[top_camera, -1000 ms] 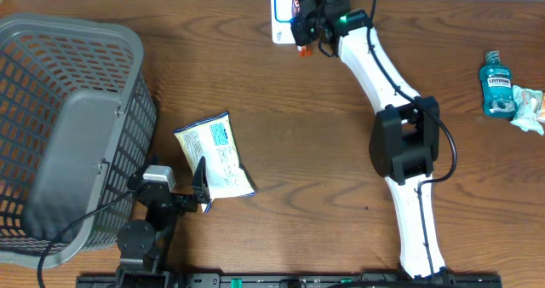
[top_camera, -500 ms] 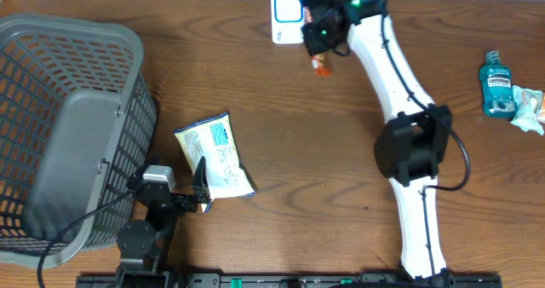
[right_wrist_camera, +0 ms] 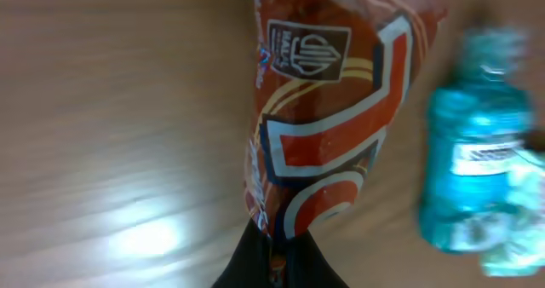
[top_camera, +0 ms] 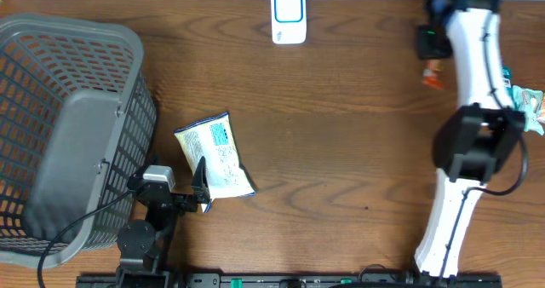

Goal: Scan the item barcode

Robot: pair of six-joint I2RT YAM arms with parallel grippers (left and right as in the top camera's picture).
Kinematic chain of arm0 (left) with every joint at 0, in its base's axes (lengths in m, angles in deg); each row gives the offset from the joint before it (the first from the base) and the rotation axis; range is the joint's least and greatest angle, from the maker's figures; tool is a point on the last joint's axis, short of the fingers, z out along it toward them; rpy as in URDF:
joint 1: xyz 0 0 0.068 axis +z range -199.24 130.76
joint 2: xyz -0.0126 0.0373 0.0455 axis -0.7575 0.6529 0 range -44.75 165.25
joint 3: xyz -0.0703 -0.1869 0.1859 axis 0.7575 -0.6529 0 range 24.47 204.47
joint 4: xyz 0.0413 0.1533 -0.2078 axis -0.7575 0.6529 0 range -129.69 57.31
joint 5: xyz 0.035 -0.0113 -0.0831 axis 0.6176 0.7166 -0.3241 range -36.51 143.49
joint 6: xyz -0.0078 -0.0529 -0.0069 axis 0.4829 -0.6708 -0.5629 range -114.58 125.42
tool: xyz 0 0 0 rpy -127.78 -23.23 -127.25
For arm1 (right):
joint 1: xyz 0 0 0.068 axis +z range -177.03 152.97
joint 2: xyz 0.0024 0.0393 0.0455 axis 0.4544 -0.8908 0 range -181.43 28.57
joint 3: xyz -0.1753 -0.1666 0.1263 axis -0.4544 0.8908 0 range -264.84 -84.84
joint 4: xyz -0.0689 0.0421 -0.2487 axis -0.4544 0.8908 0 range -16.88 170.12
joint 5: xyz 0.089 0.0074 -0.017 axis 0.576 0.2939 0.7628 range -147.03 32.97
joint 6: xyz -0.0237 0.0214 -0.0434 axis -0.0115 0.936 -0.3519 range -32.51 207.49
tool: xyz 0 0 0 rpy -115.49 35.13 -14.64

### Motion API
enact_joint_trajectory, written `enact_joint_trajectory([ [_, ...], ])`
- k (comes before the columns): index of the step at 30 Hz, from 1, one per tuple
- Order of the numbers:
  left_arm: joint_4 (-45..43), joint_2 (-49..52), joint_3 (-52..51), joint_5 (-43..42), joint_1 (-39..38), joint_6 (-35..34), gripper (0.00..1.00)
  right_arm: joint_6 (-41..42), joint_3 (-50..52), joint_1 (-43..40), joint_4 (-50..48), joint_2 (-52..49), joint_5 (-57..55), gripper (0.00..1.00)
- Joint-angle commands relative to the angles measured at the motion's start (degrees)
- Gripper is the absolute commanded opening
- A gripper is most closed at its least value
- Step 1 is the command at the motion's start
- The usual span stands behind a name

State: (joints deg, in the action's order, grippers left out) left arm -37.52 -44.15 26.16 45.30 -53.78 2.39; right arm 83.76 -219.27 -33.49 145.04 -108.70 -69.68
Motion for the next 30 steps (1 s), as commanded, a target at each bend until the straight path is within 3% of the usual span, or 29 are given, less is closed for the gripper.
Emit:
enact_joint_trajectory([
  [1, 1.0, -0.3, -1.5, -0.1, 0.3, -0.3, 0.98, 0.2, 5.2, -4.5, -4.5, 1.5, -4.6, 0.01],
  [8, 1.0, -0.3, -1.5, -0.1, 0.3, -0.3, 0.98, 0.3, 12.7, -11.7, -12.0, 1.5, -3.3, 0.02],
  [10, 1.0, -0.3, -1.5, -0.1, 0.3, -0.3, 0.98, 0.3, 12.6, -12.8, -12.2, 1.5, -3.3, 0.31],
  [12, 1.0, -0.3, -1.5, -0.1, 0.3, -0.3, 0.98, -0.2, 11.7, -13.2, -11.4, 1.8, -3.2, 0.50],
  [14, 1.0, -0.3, -1.5, -0.1, 0.3, -0.3, 0.98, -0.2, 10.0, -13.1, -10.4, 2.4, -1.9, 0.96],
  [24, 1.0, -0.3, -1.5, -0.1, 0.3, -0.3, 0.98, 10.5, 6.9, -9.2, -5.9, 15.5, 5.2, 0.99],
  [30, 1.0, -0.3, -1.5, -0.1, 0.3, -0.3, 0.98, 22.1, 6.9, -3.0, -1.2, 22.7, 11.8, 0.99],
])
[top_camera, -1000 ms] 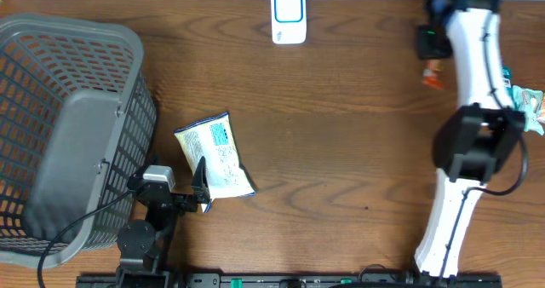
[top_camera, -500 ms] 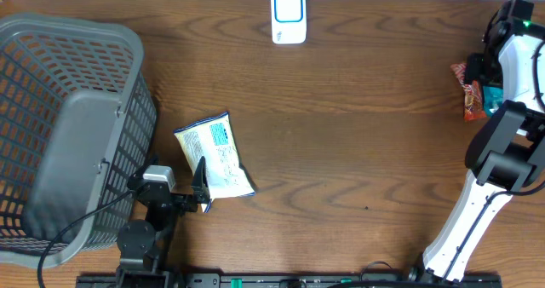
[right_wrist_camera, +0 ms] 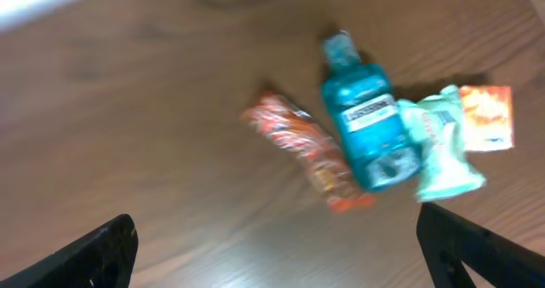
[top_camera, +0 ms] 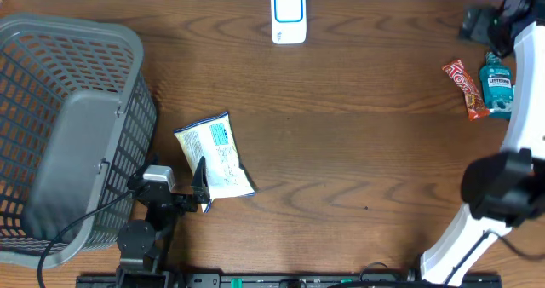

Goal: Scan the item barcode

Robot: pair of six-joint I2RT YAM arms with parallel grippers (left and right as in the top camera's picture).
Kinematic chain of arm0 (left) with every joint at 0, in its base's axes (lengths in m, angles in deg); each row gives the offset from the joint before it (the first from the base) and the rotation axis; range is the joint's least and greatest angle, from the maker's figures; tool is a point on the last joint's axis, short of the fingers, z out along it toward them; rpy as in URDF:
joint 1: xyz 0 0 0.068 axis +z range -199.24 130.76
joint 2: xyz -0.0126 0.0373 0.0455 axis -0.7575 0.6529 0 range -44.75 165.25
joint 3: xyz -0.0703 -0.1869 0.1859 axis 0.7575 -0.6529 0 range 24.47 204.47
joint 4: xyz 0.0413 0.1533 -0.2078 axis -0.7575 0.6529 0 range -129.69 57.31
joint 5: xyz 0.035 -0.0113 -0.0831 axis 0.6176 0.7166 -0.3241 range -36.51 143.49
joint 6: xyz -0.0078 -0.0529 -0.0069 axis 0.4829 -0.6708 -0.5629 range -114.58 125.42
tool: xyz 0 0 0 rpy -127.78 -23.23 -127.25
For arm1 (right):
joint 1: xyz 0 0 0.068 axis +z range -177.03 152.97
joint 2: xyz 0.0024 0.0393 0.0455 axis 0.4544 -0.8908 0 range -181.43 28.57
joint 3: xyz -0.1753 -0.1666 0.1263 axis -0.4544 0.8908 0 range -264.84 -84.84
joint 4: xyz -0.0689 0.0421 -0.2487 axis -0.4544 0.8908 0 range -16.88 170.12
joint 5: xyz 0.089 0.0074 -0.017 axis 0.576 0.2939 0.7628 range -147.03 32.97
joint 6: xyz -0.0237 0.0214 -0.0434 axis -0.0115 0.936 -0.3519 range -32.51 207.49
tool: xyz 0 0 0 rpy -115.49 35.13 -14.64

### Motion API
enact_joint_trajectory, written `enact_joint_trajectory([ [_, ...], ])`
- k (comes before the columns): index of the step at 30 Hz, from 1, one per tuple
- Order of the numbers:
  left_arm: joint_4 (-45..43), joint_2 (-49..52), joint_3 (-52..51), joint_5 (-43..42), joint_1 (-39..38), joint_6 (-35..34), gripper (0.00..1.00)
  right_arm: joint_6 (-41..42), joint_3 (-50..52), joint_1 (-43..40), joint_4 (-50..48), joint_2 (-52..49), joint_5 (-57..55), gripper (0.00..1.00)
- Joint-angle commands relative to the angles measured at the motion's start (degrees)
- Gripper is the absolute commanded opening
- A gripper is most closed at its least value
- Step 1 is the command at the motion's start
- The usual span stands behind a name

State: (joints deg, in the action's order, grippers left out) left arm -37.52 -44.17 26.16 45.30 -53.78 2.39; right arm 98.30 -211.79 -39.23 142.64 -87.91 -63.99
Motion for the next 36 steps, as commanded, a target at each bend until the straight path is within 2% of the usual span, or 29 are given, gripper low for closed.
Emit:
enact_joint_trajectory([
  [1, 1.0, -0.3, -1.5, -0.1, 0.3, -0.3, 0.98, 7.0, -0.6, 4.0, 2.4, 2.4, 9.7, 0.99],
  [6, 1.0, -0.3, -1.5, -0.1, 0.3, -0.3, 0.98, 4.6, 0.5, 10.4, 9.9, 2.1, 22.4, 0.99],
  [10, 1.0, -0.3, -1.5, -0.1, 0.3, -0.3, 0.98, 4.5, 5.8, 17.1, 9.1, 1.8, 34.7, 0.99],
  [15, 1.0, -0.3, -1.5, -0.1, 0.3, -0.3, 0.98, 4.8, 16.2, 27.7, -2.1, 1.7, 37.0, 0.99],
  [18, 1.0, -0.3, -1.5, -0.1, 0.3, -0.3, 0.98, 8.2, 23.6, 32.7, -11.2, 1.7, 37.6, 0.99],
  [23, 1.0, -0.3, -1.5, -0.1, 0.3, -0.3, 0.98, 13.4, 35.5, 39.6, -29.1, 0.8, 45.5, 0.99],
  [26, 1.0, -0.3, -1.5, -0.1, 0.3, -0.3, 0.98, 17.5, 39.8, 43.1, -37.2, -0.8, 47.1, 0.99],
  [29, 1.0, -0.3, -1.5, -0.1, 0.3, -0.3, 0.98, 17.5, 41.3, 45.8, -40.4, -2.7, 48.8, 0.99],
  [36, 1.0, -0.3, -1.5, -0.1, 0.3, -0.3, 0.98, 18.1, 41.4, 49.9, -41.0, -8.1, 50.0, 0.99],
])
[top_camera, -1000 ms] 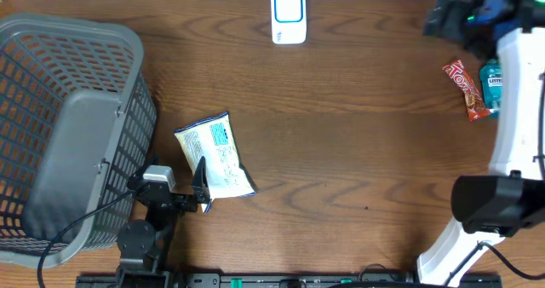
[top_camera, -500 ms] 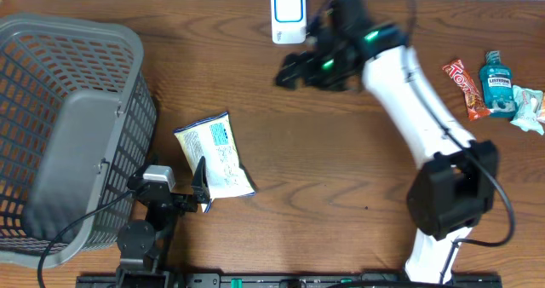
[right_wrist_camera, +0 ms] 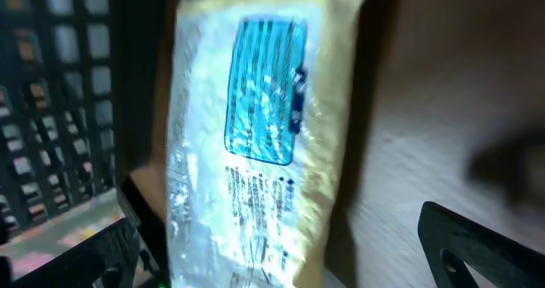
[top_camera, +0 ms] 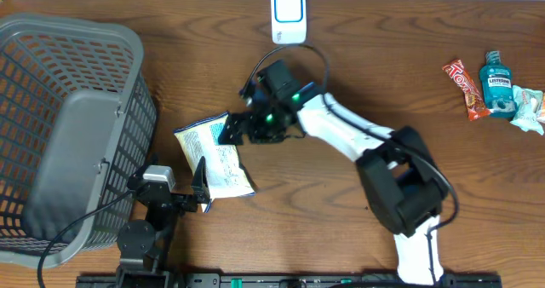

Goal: Scan the item barcode

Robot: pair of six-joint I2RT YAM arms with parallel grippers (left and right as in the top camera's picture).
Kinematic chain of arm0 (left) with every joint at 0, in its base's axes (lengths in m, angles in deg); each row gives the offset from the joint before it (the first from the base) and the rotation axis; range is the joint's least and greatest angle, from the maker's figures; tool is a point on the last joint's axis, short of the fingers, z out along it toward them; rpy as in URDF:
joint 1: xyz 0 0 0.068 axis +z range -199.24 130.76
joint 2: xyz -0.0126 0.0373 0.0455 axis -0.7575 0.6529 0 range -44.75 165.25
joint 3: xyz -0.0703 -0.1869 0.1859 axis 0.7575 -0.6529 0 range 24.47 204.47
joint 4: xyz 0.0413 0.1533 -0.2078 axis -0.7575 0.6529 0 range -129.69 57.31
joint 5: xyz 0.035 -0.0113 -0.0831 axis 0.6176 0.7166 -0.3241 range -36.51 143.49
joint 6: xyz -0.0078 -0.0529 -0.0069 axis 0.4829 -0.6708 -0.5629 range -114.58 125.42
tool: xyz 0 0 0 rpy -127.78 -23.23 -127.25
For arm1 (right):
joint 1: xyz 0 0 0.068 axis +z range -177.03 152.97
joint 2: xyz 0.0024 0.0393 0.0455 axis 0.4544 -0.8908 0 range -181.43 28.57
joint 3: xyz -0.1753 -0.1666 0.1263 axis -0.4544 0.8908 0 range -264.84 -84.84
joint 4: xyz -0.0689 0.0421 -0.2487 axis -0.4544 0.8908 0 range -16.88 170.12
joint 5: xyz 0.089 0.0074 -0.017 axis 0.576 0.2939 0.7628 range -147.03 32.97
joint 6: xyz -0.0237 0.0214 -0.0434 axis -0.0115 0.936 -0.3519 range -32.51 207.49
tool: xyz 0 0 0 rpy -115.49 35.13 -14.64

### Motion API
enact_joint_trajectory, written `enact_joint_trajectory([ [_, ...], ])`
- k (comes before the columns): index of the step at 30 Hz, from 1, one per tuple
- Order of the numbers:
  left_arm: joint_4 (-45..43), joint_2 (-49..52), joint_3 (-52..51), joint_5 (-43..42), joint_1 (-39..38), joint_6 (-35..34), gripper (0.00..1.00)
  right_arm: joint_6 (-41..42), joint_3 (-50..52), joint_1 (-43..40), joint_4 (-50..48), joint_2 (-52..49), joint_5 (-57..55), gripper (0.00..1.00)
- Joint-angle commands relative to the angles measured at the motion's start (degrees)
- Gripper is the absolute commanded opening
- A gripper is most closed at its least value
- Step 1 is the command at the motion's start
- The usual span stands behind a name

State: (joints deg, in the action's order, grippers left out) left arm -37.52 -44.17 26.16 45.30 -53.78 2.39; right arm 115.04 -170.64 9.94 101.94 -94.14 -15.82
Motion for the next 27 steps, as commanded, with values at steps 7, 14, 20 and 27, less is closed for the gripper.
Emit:
enact_joint_trajectory([
  [7, 1.0, -0.3, -1.5, -0.1, 0.3, -0.3, 0.98, 0.6, 0.3, 2.7, 0.2, -5.1, 2.8, 0.95],
  [14, 1.0, -0.3, -1.5, -0.1, 0.3, -0.3, 0.98, -0.5, 0.4, 3.2, 0.7, -5.9, 2.9, 0.47],
  [20, 1.0, -0.3, -1.5, -0.1, 0.3, -0.3, 0.98, -0.4, 0.5, 5.6, 0.5, -7.0, 1.6, 0.49],
  [27, 1.0, -0.3, -1.5, -0.1, 0.3, -0.3, 0.98, -1.1, 0.5, 7.1, 3.0, -8.4, -9.5, 0.01],
])
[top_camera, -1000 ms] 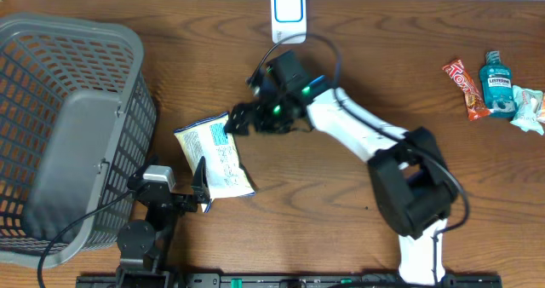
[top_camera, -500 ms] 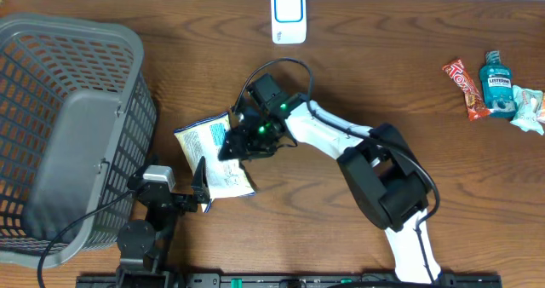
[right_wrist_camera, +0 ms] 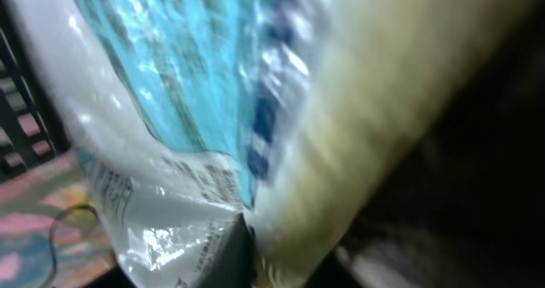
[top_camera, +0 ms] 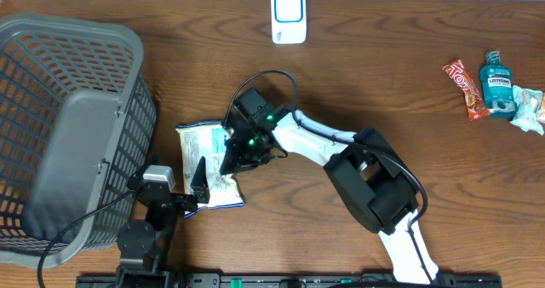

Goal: Scan the item barcode

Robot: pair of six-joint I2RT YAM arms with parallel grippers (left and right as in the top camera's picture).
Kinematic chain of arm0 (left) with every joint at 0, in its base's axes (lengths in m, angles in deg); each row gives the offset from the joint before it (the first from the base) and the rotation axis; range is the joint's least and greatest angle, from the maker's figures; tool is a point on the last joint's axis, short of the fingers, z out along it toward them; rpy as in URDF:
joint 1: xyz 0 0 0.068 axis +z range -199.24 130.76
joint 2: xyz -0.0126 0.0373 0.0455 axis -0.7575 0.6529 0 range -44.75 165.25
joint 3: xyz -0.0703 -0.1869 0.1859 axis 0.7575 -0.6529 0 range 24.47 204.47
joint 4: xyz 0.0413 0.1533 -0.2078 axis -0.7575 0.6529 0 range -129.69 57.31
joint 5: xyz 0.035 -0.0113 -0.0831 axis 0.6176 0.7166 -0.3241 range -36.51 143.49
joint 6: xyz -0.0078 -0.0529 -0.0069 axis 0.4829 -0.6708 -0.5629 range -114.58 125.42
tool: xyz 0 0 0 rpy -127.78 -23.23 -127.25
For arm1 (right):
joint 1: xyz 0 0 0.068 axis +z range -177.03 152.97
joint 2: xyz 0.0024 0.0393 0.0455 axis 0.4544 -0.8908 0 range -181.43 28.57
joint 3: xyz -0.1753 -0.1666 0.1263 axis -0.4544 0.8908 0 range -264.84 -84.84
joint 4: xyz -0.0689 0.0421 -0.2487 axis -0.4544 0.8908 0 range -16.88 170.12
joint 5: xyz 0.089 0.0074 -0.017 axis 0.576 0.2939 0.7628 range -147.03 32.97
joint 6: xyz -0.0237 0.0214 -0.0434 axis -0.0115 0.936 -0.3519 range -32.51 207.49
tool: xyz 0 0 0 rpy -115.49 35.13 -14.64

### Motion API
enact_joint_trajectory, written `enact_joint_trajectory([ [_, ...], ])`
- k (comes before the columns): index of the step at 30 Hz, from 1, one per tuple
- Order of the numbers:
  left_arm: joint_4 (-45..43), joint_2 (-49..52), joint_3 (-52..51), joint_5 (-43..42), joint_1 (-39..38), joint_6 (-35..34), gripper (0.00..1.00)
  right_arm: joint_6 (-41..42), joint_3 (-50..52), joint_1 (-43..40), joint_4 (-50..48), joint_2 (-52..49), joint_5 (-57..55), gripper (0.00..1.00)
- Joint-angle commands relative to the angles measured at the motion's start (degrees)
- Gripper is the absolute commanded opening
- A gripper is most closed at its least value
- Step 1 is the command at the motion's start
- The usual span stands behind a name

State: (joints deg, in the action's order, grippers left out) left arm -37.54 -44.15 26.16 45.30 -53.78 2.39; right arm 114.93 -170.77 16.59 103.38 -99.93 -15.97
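Observation:
The white and yellow snack packet (top_camera: 200, 143) with a blue label lies on the wooden table, left of centre. My right gripper (top_camera: 237, 156) has reached across and sits on the packet's right side. In the right wrist view the packet (right_wrist_camera: 170, 83) fills the frame, and the right gripper (right_wrist_camera: 243, 247) is pinched on its film, shut. The white and blue barcode scanner (top_camera: 289, 15) stands at the table's far edge. My left gripper (top_camera: 200, 181) rests at the packet's lower left edge; how its fingers stand does not show.
A large grey mesh basket (top_camera: 77, 28) takes up the left side. At the far right lie a red candy bar (top_camera: 462, 77), a teal mouthwash bottle (top_camera: 497, 83) and a pale green pack (top_camera: 530, 107).
My right gripper, open just above the packet's upper right, is now down on the packet and shut on it. The packet has shifted a little toward the left arm.
My right gripper was first at the far right of the table, shut on the red candy bar. Then the bar lay beside the mouthwash bottle and the gripper was open above them. Later it hung open over the snack packet, which it now grips.

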Motion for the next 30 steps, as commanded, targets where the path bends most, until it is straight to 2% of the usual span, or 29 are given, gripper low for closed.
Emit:
enact_joint_trajectory([
  [1, 1.0, -0.3, -1.5, -0.1, 0.3, -0.3, 0.98, -1.2, 0.6, 0.2, 2.4, -2.6, -9.7, 0.01],
  [8, 1.0, -0.3, -1.5, -0.1, 0.3, -0.3, 0.98, -4.9, 0.6, -7.2, 10.7, -1.8, -13.9, 0.01],
  [16, 1.0, -0.3, -1.5, -0.1, 0.3, -0.3, 0.98, -18.7, 0.6, -20.0, 24.9, 4.5, -26.0, 0.01],
  [19, 1.0, -0.3, -1.5, -0.1, 0.3, -0.3, 0.98, -19.8, 0.6, -23.8, 27.6, 8.8, -24.6, 0.01],
  [21, 1.0, -0.3, -1.5, -0.1, 0.3, -0.3, 0.98, -19.9, 0.6, -25.0, 27.8, 11.4, -19.0, 0.02],
  [22, 1.0, -0.3, -1.5, -0.1, 0.3, -0.3, 0.98, -19.8, 0.6, -25.1, 27.4, 12.3, -15.4, 0.08],
  [24, 1.0, -0.3, -1.5, -0.1, 0.3, -0.3, 0.98, -19.8, 0.6, -24.4, 25.6, 13.1, -8.6, 0.47],
  [26, 1.0, -0.3, -1.5, -0.1, 0.3, -0.3, 0.98, -19.8, 0.7, -22.7, 22.8, 13.0, -3.1, 0.76],
  [28, 1.0, -0.3, -1.5, -0.1, 0.3, -0.3, 0.98, -18.9, 1.3, -20.0, 18.4, 12.3, -1.7, 0.99],
  [30, 1.0, -0.3, -1.5, -0.1, 0.3, -0.3, 0.98, -16.6, 1.7, -17.2, 15.1, 11.1, -1.8, 0.99],
])
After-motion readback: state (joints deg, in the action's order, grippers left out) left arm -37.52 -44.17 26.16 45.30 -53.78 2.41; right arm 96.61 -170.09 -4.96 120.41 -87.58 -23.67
